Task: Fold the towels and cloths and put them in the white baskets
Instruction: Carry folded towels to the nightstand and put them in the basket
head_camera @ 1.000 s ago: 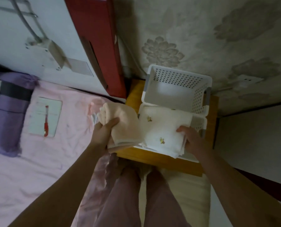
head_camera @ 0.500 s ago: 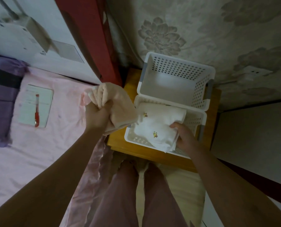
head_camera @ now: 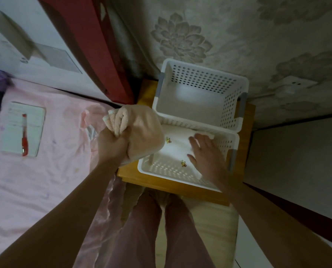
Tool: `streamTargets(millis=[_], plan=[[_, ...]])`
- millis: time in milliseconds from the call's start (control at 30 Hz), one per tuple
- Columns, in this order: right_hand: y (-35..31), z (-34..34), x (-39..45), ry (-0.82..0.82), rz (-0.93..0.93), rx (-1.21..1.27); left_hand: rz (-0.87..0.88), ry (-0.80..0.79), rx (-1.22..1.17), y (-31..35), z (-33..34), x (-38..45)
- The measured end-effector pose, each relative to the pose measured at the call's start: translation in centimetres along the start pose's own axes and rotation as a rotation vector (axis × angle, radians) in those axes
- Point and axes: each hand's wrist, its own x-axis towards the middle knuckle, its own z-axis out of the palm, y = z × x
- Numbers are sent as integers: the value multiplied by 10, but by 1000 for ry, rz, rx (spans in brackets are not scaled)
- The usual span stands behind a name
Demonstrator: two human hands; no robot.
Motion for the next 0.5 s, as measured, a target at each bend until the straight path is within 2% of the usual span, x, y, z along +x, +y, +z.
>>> streamTargets(millis=[33, 100, 167, 200, 367, 500], plan=[[6, 1, 5, -26, -168, -12, -1, 3, 4, -1, 1, 2], [17, 8, 16, -264, -329, 21, -11, 10, 5, -5, 4, 5], [23, 14, 19, -480, -320, 26, -37, 15, 0, -9, 7, 6], [26, 17, 18, -535, -298, 26, -46, 16, -3, -11, 9, 6], [37, 18, 13, -645, -227, 7, -56, -14, -13, -14, 16, 6], [30, 28, 9, -592, -177, 18, -57, -31, 15, -16, 19, 8]])
